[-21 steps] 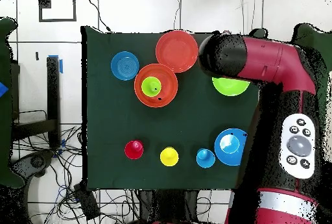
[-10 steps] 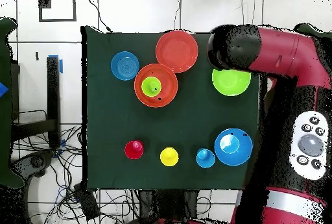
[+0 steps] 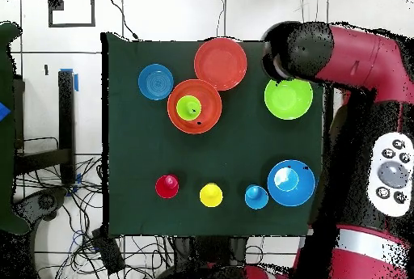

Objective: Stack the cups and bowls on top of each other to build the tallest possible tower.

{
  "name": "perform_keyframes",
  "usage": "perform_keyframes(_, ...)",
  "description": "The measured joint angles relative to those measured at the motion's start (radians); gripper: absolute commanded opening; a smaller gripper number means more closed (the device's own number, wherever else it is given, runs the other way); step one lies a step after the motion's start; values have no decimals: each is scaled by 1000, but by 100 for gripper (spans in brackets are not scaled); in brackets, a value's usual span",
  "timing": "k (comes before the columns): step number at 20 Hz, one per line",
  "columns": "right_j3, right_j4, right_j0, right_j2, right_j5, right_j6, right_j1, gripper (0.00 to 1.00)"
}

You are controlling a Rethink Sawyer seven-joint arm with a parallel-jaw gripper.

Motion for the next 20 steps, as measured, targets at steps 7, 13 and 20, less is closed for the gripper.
perform_keyframes(7, 0, 16, -23, 13, 0, 0, 33, 100)
perform_keyframes(13, 0, 32, -34, 43, -3, 0, 64, 100)
perform_keyframes(20, 0, 38, -41, 76, -15, 0, 95, 100)
